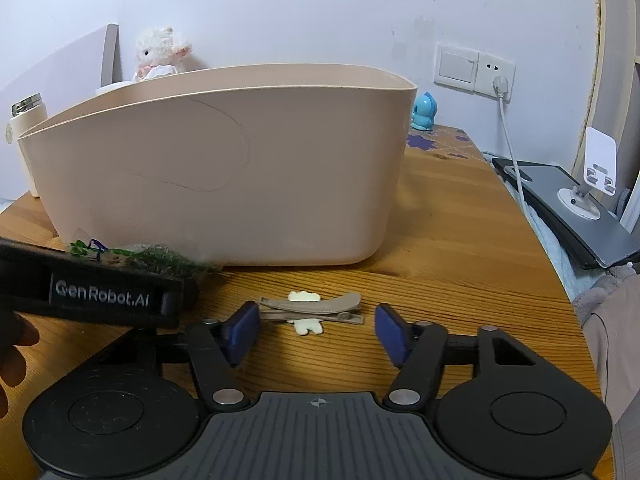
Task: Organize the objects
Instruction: 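Grasp the green-wrapped snack bag with the left tool while the right grasps the beige hair clip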
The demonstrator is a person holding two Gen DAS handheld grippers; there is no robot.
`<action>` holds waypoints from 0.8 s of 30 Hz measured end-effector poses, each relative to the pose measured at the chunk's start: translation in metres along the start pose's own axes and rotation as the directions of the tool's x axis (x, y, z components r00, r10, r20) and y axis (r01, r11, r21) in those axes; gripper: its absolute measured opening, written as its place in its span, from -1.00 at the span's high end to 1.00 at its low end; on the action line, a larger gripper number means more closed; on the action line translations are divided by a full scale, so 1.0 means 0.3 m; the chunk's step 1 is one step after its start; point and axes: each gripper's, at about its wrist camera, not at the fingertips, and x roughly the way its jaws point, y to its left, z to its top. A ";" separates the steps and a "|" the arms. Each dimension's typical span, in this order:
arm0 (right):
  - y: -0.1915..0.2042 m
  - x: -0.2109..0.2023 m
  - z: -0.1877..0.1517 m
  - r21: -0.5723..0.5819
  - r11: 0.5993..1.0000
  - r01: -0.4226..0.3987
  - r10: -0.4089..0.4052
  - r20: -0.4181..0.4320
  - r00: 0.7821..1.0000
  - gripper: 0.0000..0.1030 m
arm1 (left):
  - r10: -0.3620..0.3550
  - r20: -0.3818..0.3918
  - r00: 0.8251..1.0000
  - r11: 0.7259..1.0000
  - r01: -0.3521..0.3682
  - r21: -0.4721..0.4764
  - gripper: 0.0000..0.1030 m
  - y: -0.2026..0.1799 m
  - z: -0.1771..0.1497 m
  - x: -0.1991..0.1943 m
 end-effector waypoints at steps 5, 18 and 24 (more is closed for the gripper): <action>0.010 -0.004 -0.001 -0.008 1.000 0.005 -0.005 0.004 1.000 -0.02 | -0.036 0.019 0.999 0.999 0.036 0.016 0.05 -0.006 -0.002 -0.021; 0.020 -0.022 -0.014 -0.008 1.000 -0.007 0.007 0.011 1.000 0.18 | -0.042 0.024 0.999 0.999 0.042 0.009 0.08 0.067 -0.022 -0.041; -0.027 -0.014 -0.006 -0.003 1.000 0.002 -0.002 0.010 1.000 -0.22 | -0.033 0.024 0.999 0.999 0.033 -0.004 0.08 0.094 -0.028 -0.050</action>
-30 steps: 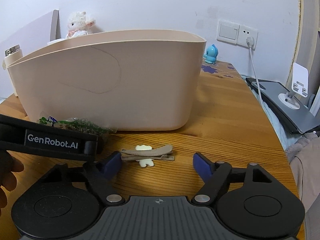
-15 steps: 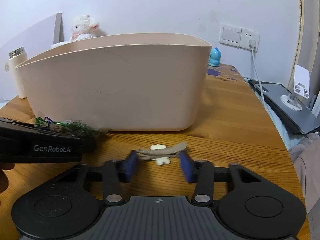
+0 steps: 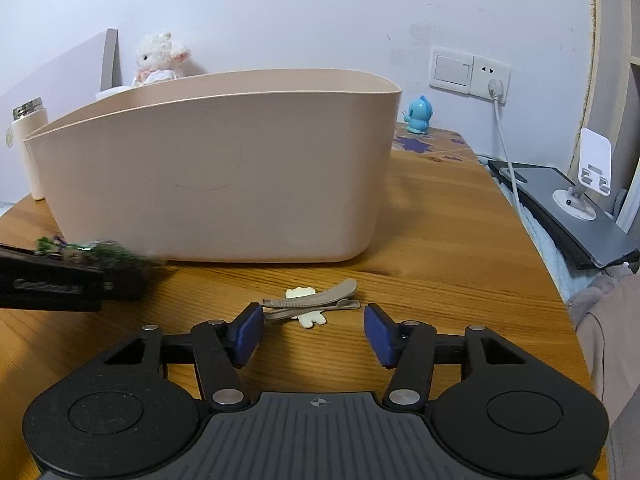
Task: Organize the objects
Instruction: 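Grasp the green-wrapped snack bag with the left tool while the right grasps the beige hair clip, then lift both items over the beige bin and open both tools to release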
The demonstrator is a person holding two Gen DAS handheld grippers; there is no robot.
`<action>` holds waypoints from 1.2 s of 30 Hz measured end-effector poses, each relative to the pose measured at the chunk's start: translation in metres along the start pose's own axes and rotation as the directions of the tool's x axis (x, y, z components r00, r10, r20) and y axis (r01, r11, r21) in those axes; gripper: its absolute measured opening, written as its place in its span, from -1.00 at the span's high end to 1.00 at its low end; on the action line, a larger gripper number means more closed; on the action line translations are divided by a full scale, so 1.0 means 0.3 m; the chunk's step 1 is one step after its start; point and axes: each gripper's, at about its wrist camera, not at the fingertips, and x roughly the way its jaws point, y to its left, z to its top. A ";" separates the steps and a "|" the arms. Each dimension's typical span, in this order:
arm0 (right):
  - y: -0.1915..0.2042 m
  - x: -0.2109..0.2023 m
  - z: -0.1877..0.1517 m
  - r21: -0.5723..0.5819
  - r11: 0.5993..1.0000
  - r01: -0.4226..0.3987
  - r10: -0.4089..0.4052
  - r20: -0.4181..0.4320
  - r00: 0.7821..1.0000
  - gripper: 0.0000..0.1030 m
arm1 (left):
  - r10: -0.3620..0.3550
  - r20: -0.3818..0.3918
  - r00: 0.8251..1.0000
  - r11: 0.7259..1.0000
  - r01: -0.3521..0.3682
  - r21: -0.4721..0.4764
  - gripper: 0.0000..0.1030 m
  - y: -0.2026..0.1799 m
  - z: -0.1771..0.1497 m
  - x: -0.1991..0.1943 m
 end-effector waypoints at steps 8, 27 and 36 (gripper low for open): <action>0.040 0.045 0.036 -0.085 0.996 0.001 0.000 0.007 1.000 -0.44 | -0.015 0.004 1.000 1.000 0.014 0.028 -0.16 0.026 -0.006 -0.010; 0.092 0.013 0.011 -0.043 0.998 -0.037 0.037 0.005 0.999 0.02 | -0.047 0.011 0.999 0.998 0.047 -0.032 0.13 0.057 -0.011 -0.019; 0.110 -0.159 0.037 -0.017 0.999 -0.040 0.041 0.109 0.993 0.02 | -0.060 0.062 0.996 0.998 0.059 0.013 0.13 0.078 0.007 -0.156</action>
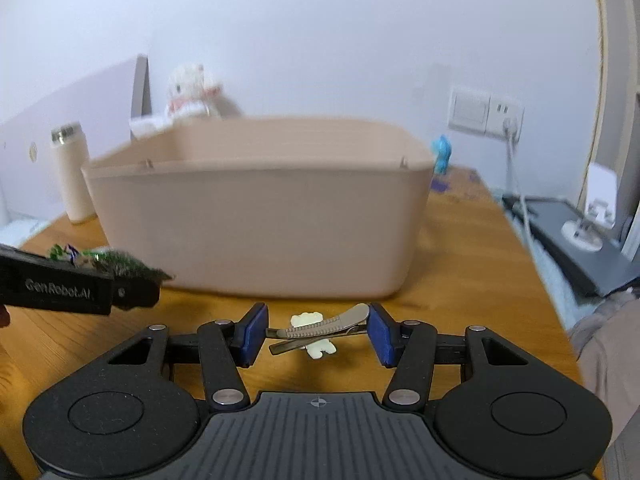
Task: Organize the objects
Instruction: 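Lift both items over the beige bin and open both tools to release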
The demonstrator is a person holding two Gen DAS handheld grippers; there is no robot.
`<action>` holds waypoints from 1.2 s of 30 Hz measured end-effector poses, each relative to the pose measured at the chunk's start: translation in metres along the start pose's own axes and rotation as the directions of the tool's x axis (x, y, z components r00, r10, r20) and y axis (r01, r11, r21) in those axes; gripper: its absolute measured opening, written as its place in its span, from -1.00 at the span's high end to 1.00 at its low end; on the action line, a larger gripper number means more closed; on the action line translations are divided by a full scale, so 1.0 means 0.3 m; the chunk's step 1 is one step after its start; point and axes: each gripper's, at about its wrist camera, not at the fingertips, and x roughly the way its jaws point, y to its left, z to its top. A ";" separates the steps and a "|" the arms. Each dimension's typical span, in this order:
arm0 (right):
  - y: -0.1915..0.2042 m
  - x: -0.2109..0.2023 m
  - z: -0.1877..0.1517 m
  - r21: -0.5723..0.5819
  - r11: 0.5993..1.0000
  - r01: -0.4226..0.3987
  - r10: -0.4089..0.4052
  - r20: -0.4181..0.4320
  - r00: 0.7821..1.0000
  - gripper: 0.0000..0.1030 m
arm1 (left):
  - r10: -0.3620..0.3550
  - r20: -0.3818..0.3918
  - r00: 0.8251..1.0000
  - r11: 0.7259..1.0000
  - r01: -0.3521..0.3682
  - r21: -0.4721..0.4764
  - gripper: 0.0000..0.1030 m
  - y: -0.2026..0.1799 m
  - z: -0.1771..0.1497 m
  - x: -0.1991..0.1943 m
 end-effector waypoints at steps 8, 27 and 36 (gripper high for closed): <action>0.022 -0.170 0.097 -0.024 0.999 0.030 -0.027 0.128 0.991 0.02 | -0.006 0.086 0.996 1.000 0.004 0.031 0.13 0.015 0.068 -0.144; 0.064 -0.152 0.382 -0.001 0.996 0.084 -0.080 0.271 0.959 0.02 | 0.057 0.198 0.979 0.994 -0.074 0.081 0.13 0.021 0.364 -0.138; 0.112 0.043 0.406 -0.064 0.989 0.131 -0.117 0.191 0.975 0.02 | 0.149 0.065 0.987 0.972 -0.158 0.176 0.13 0.018 0.403 0.102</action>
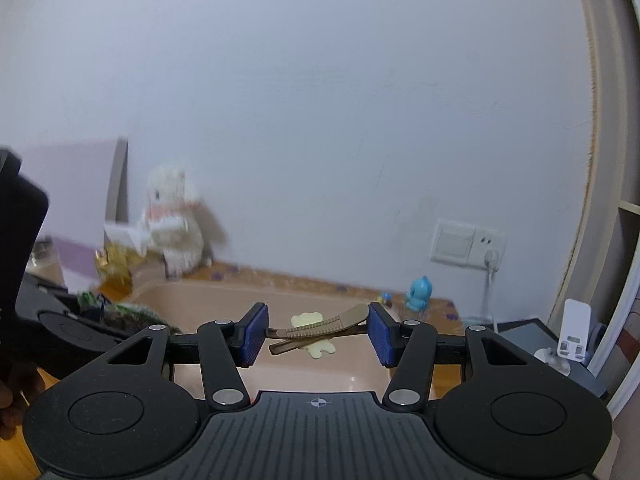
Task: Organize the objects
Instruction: 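Lift both items over the beige bin and open both tools to release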
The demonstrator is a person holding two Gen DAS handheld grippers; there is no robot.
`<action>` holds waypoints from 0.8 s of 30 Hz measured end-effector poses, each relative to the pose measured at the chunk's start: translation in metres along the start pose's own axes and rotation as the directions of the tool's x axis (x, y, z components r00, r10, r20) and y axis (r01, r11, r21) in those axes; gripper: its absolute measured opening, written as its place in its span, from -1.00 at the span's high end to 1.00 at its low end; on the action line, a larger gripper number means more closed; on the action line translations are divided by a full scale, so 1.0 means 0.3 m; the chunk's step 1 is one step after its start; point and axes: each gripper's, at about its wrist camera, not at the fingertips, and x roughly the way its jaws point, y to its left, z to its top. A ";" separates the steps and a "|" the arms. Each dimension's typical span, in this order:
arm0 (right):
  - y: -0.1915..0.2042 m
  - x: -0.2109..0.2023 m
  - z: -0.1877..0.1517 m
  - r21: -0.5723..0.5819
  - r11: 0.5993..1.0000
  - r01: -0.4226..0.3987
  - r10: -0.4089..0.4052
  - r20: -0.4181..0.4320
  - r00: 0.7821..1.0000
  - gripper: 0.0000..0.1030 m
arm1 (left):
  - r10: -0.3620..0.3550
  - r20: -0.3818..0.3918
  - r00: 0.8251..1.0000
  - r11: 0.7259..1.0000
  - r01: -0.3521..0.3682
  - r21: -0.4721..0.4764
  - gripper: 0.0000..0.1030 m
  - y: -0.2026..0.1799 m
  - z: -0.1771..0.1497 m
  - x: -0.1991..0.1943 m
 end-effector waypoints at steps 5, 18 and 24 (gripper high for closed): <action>0.023 0.126 -0.060 -0.046 0.999 -0.001 -0.004 -0.112 0.994 0.02 | -0.014 -0.097 0.995 0.998 0.019 0.053 0.13 -0.032 -0.009 0.090; -0.005 0.226 -0.122 -0.036 0.999 -0.005 -0.004 -0.232 0.973 -0.17 | 0.013 -0.195 0.981 0.995 0.006 0.098 -0.02 -0.068 -0.013 0.166; -0.050 0.175 -0.101 0.031 1.000 0.000 0.007 -0.210 0.978 -0.32 | 0.006 -0.153 0.988 0.998 0.003 0.060 -0.57 -0.043 0.000 0.127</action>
